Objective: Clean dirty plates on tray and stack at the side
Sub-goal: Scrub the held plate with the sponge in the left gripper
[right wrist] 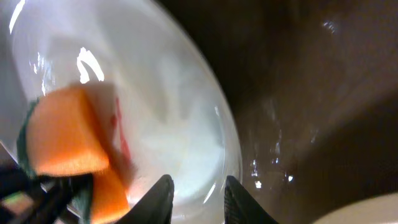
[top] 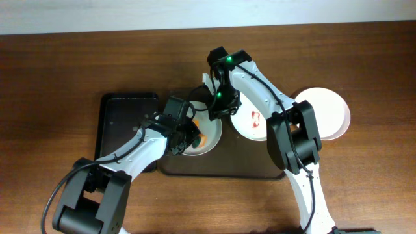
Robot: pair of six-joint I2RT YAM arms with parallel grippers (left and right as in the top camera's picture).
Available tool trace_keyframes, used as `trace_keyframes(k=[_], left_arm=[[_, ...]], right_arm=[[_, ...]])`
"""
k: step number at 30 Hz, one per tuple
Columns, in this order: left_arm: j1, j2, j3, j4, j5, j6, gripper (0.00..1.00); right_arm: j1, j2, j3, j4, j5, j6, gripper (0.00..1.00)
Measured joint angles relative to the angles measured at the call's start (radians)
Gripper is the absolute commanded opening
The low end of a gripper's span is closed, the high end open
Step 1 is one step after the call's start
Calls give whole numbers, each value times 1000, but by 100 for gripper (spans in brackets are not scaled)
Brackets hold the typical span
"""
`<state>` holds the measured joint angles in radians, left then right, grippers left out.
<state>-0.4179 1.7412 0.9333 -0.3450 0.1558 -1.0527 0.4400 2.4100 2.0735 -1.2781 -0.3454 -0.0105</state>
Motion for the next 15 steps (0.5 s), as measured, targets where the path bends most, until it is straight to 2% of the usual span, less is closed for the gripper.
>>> trace_keyframes(k=[5, 8, 11, 15], left_arm=[[-1, 0, 3, -23, -23, 0, 1], [-1, 0, 5, -29, -30, 0, 1], [-1, 0, 5, -29, -31, 0, 2], [-1, 0, 5, -34, -34, 0, 2]], right_arm=[[-13, 3, 108, -34, 5, -43, 44], [-40, 3, 129, -29, 8, -38, 45], [-52, 3, 124, -6, 8, -39, 52], [-47, 4, 63, 44, 8, -39, 54]])
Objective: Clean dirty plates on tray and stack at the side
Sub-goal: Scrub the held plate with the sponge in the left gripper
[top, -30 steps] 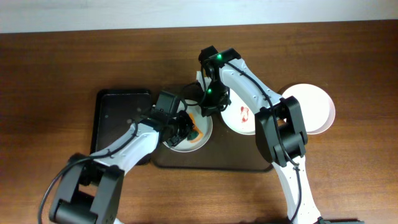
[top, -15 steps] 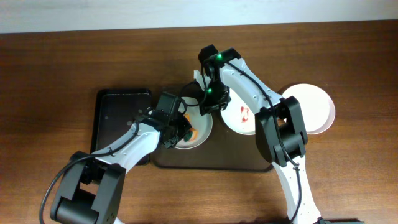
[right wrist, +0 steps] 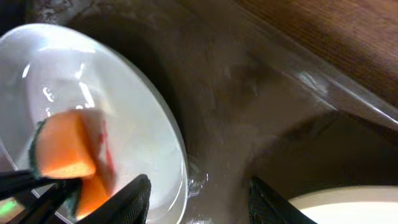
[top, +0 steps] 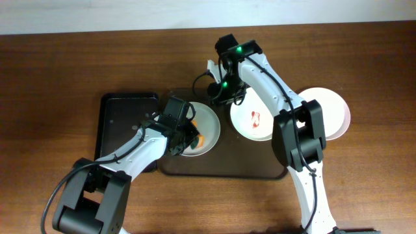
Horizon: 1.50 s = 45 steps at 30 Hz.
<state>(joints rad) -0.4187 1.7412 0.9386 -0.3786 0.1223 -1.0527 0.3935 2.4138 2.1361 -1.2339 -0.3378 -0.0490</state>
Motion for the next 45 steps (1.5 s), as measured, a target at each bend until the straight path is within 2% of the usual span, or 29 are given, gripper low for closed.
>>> trace_keyframes(k=[4, 8, 11, 18, 29, 35, 45], left_arm=[[0, 0, 0, -2, 0, 0, 1], [0, 0, 0, -2, 0, 0, 1], [0, 0, 0, 0, 0, 0, 0], [0, 2, -4, 140, 27, 19, 0], [2, -4, 10, -48, -119, 47, 0], [8, -45, -1, 105, -36, 226, 0], [8, -32, -1, 149, 29, 275, 0]], right_arm=[[14, 1, -80, 49, -2, 0, 52], [26, 1, -142, 91, -3, 5, 13], [26, 0, -164, 114, -22, 47, 5], [29, 0, -169, 114, -38, 72, 4], [29, 0, -171, 105, -49, 76, 4], [29, 0, -171, 105, -50, 79, 4], [29, 0, -171, 105, -50, 79, 4]])
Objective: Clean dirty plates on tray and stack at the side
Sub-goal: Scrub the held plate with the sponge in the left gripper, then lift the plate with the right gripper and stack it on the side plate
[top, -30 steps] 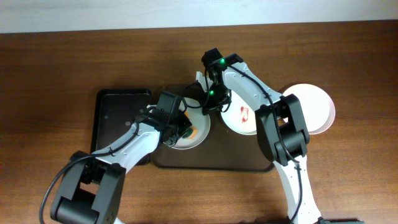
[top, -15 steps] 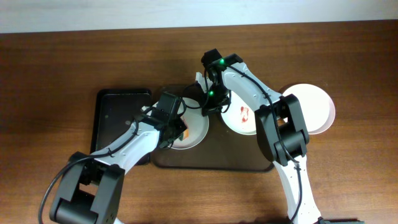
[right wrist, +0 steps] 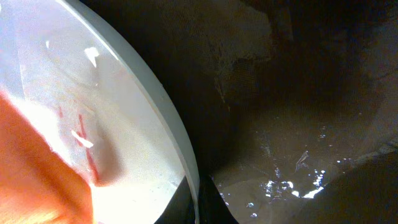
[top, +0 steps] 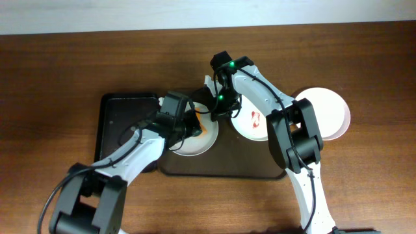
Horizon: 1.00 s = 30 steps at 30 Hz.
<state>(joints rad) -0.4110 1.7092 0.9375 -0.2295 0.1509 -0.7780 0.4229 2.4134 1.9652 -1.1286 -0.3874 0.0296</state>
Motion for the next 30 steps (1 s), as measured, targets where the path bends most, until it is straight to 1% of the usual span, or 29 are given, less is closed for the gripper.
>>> trace_keyframes(k=[4, 7, 12, 16, 19, 22, 23, 26, 28, 30], left_arm=[[0, 59, 0, 47, 36, 0, 0], [0, 78, 1, 50, 43, 0, 0], [10, 80, 14, -40, -3, 0, 0], [51, 66, 19, -102, -6, 7, 0], [77, 33, 13, -141, -28, 55, 0], [83, -43, 1, -187, -22, 136, 0], [85, -101, -1, -224, -14, 185, 0], [102, -217, -2, -257, -5, 266, 0], [141, -294, -2, -299, -22, 322, 0], [193, -317, -2, -349, -53, 354, 0]], right_arm=[[0, 0, 0, 0, 0, 0, 4], [0, 0, 0, 0, 0, 1, 4], [0, 0, 0, -1, 0, 0, 4], [0, 0, 0, -2, 0, 1, 4], [0, 0, 0, -2, 0, 0, 4], [0, 0, 0, -3, 0, 0, 4], [0, 0, 0, -3, 0, 0, 4], [0, 0, 2, -36, 1, 1, 4], [0, -1, 2, -48, 4, 1, 4], [1, -10, 2, -53, 30, 3, 4]])
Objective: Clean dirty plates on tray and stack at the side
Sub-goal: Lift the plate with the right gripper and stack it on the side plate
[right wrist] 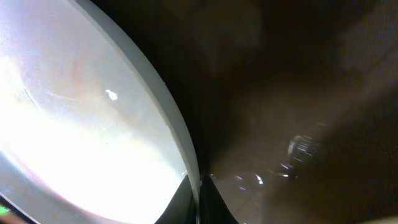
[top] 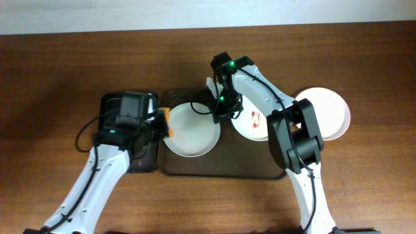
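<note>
A white plate [top: 190, 130] lies on the brown tray [top: 221, 164], and its face looks clean in both views. My right gripper [top: 218, 112] is shut on its right rim. In the right wrist view the rim [right wrist: 180, 143] runs down between the two dark fingers [right wrist: 214, 202] of that gripper [right wrist: 198, 190]. My left gripper [top: 160, 125] hovers at the plate's left edge, shut on an orange sponge [top: 164, 117]. A second plate [top: 252, 122] with a red stain sits on the tray to the right.
A black tray [top: 112, 110] lies at the left under my left arm. A clean white plate [top: 327, 112] sits on the wooden table at the right, off the tray. The right arm's links reach across the stained plate.
My left gripper and the sponge have moved left, off the plate's middle to its left edge. The red streaks on that plate no longer show. My right gripper still pinches the rim.
At first the sponge lay on the stained left plate, with my right gripper open around its rim. Then the right gripper stood wider open and farther back. Later it was shut on the rim while the sponge pressed on the plate. Now the sponge is off and the plate looks clean.
</note>
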Robot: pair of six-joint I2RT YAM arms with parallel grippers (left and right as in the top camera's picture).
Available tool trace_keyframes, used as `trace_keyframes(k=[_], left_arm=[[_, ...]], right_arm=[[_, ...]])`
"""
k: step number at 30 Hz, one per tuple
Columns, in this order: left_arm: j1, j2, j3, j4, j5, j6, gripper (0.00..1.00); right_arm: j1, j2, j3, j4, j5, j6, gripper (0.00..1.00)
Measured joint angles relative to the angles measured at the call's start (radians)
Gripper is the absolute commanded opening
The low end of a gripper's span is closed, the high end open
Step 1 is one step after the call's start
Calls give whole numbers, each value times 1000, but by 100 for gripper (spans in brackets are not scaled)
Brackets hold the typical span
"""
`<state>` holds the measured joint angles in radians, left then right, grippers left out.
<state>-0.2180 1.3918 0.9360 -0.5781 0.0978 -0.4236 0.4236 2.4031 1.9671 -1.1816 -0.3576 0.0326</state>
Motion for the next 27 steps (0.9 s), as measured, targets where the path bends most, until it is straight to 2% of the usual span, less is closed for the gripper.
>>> trace_keyframes(k=[3, 7, 12, 21, 27], left_arm=[[100, 0, -2, -65, -39, 47, 8], [171, 0, -3, -90, -69, 174, 0], [173, 19, -3, -90, -74, 299, 0], [173, 253, -3, -47, -111, 327, 0], [173, 256, -3, -31, -114, 327, 0]], right_arm=[[0, -64, -2, -47, 111, 18, 4], [0, -201, -2, -96, 241, 69, 4], [15, -292, -2, -189, 470, 209, 4], [278, -351, -2, -348, 1040, 537, 4], [405, -351, -2, -348, 1258, 598, 4]])
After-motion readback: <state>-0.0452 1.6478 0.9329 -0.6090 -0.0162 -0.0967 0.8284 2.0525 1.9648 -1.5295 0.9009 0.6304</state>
